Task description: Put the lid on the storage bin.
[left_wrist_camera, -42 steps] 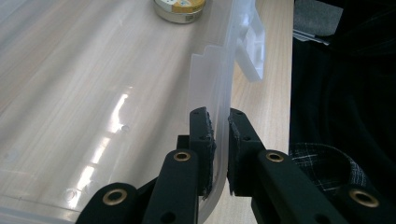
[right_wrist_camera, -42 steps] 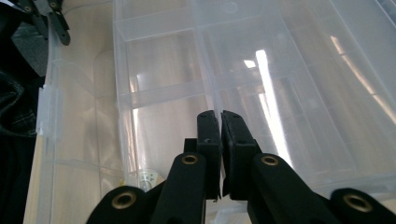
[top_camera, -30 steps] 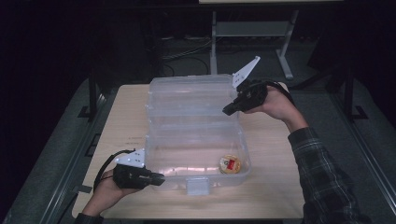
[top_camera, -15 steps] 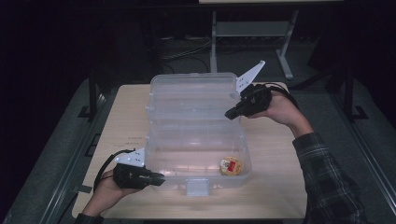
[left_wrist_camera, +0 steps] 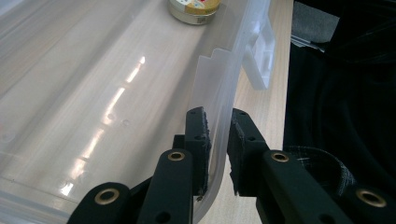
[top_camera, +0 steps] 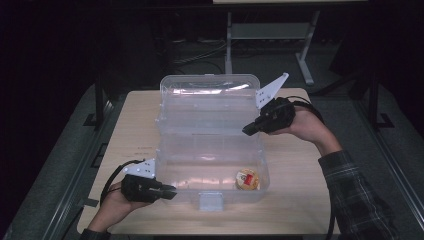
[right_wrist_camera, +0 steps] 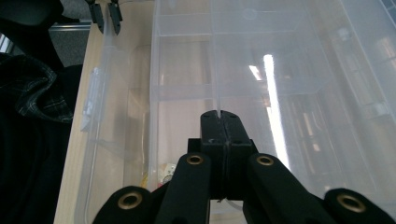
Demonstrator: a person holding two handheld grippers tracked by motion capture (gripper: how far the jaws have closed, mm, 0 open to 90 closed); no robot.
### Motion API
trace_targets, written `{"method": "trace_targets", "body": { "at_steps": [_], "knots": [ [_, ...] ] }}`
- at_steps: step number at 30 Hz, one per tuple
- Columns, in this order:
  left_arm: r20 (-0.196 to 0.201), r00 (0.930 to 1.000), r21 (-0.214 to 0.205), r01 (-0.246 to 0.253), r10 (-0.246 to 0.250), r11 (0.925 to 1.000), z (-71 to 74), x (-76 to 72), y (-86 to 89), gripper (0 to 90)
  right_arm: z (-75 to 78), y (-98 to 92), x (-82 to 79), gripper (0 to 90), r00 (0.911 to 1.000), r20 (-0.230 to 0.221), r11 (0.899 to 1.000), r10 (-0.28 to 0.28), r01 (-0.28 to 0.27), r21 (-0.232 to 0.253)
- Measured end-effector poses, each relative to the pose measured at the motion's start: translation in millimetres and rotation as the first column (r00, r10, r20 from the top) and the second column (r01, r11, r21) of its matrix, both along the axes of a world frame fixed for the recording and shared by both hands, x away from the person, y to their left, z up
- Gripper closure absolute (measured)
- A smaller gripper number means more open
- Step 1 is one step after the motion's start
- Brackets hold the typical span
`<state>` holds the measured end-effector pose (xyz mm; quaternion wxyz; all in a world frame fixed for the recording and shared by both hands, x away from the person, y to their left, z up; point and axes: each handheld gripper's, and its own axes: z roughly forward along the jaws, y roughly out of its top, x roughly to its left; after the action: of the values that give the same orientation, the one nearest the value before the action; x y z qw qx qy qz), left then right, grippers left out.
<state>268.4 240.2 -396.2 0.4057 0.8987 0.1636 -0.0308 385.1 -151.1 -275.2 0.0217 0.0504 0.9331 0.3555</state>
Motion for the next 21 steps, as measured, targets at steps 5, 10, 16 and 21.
{"method": "trace_targets", "body": {
  "at_steps": [5,10,16,21],
  "knots": [
    [-0.002,1.0,0.001,0.0,0.0,1.0,0.1,0.2,0.0,78.8,-0.9,-1.1,-8.6,89.7,1.0,0.0,1.0,0.005,-0.005,0.001],
    [-0.001,1.0,0.002,0.001,-0.001,1.0,0.1,0.2,-0.1,78.7,-1.7,-1.6,-15.9,89.7,0.9999,0.004,1.0,0.013,-0.013,-0.001],
    [0.001,1.0,0.003,0.003,-0.003,1.0,0.0,0.0,-0.3,78.5,-3.0,-2.3,-23.5,89.7,0.9999,0.005,1.0,0.016,-0.016,-0.003],
    [0.003,1.0,0.004,0.006,-0.006,1.0,0.1,0.0,-0.2,78.4,-4.4,-2.9,-29.1,89.7,0.9998,0.005,1.0,0.022,-0.022,-0.003]
  ]
}}
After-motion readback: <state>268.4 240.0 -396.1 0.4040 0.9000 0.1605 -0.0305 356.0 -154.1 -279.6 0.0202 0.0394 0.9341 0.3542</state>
